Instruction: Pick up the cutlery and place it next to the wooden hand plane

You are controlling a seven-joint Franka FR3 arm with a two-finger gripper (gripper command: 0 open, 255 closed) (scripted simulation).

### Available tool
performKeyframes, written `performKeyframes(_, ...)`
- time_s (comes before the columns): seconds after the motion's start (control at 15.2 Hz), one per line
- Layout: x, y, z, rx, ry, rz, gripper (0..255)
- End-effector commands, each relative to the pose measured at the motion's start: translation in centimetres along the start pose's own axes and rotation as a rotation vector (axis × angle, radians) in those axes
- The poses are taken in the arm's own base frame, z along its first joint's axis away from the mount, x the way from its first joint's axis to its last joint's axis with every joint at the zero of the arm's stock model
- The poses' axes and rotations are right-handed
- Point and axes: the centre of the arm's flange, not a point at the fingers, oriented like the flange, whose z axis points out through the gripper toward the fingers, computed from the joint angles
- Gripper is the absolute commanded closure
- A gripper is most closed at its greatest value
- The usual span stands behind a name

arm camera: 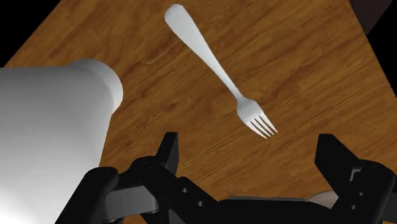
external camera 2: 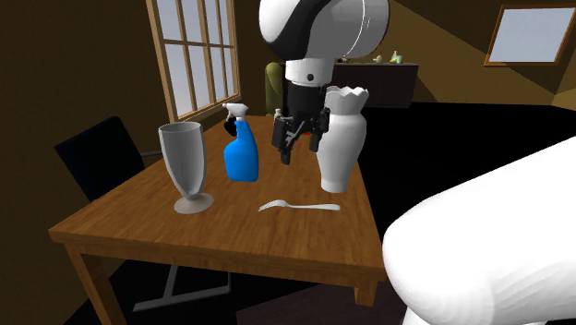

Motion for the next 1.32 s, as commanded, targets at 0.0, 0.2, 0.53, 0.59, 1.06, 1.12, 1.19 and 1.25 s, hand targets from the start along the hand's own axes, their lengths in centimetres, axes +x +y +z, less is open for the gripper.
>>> performKeyframes(0.0,0.4,-0.8,2.7,-0.01,0.004,-0.071,0)
performKeyframes(0.2,0.7,-1.6,6.6,-0.022,0.006,-0.173,0)
performKeyframes(0.53,1.0,-2.4,11.3,-0.035,0.008,-0.282,0)
performKeyframes(0.59,1.0,-2.4,11.8,-0.035,0.008,-0.282,0)
performKeyframes(1.06,1.0,-2.3,14.8,-0.035,0.008,-0.282,0)
performKeyframes(1.12,1.0,-2.3,14.8,-0.035,0.008,-0.282,0)
performKeyframes(1.19,1.0,-2.3,14.8,-0.035,0.008,-0.282,0)
performKeyframes(1.25,1.0,-2.3,14.8,-0.035,0.008,-0.282,0)
